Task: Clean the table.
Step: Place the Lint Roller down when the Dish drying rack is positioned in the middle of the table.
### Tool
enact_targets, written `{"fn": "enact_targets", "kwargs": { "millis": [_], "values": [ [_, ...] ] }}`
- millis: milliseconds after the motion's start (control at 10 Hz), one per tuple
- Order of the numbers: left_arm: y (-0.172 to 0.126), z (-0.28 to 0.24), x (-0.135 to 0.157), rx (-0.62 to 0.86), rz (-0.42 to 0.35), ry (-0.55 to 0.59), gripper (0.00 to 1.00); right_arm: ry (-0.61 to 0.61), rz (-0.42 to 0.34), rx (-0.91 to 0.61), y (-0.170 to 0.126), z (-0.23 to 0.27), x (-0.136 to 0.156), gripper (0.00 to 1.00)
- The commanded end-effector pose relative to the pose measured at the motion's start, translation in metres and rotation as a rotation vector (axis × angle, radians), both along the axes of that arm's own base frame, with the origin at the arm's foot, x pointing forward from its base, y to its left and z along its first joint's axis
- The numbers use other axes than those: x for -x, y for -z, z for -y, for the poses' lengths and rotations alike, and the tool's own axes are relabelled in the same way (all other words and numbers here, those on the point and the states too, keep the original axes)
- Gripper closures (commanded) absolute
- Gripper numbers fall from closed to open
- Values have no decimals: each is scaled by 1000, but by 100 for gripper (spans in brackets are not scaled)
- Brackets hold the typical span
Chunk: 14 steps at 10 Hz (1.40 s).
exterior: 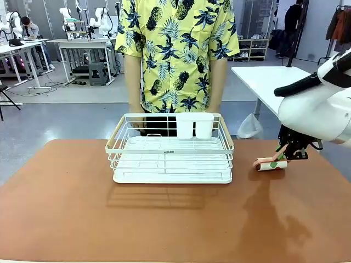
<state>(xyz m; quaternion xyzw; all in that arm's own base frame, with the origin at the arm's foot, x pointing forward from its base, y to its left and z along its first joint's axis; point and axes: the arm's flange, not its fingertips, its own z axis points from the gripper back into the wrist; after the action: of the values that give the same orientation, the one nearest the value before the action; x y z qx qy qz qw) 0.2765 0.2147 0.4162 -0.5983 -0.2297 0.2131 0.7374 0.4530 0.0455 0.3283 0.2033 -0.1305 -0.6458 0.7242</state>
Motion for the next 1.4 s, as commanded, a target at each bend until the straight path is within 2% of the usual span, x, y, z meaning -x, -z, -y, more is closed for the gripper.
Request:
{"fn": "enact_targets", "kwargs": {
  "millis": [0,100,300,400,500,700,900,1000,1100,1300],
  "values": [
    [-2,-2,3,3,14,9,0,-8,-32,-12,-8,0,24,12],
    [-2,-2,3,3,14,9,0,-4,-66,-8,-11,-2,28,0],
    [-2,-2,3,3,14,9,0,2,-113,5,-18,-3,38,0],
    [-2,-2,3,3,14,9,0,-2,-136,8,-21,-4,43,7],
    [-2,-2,3,3,14,9,0,3,-170,17,-24,-4,49,0],
    [-2,-2,3,3,14,9,0,-18,-198,29,-36,-6,59,0],
    [-2,-2,3,3,14,9,0,-14,-178,43,-50,-8,65,0],
    [-2,-2,3,3,14,9,0,-23,-201,40,-45,-8,58,0],
    [-2,-2,3,3,14,9,0,-55,-181,24,-48,-4,26,0],
    [-2,-2,3,3,14,9,0,-55,-181,24,-48,-4,26,0]
  ]
}}
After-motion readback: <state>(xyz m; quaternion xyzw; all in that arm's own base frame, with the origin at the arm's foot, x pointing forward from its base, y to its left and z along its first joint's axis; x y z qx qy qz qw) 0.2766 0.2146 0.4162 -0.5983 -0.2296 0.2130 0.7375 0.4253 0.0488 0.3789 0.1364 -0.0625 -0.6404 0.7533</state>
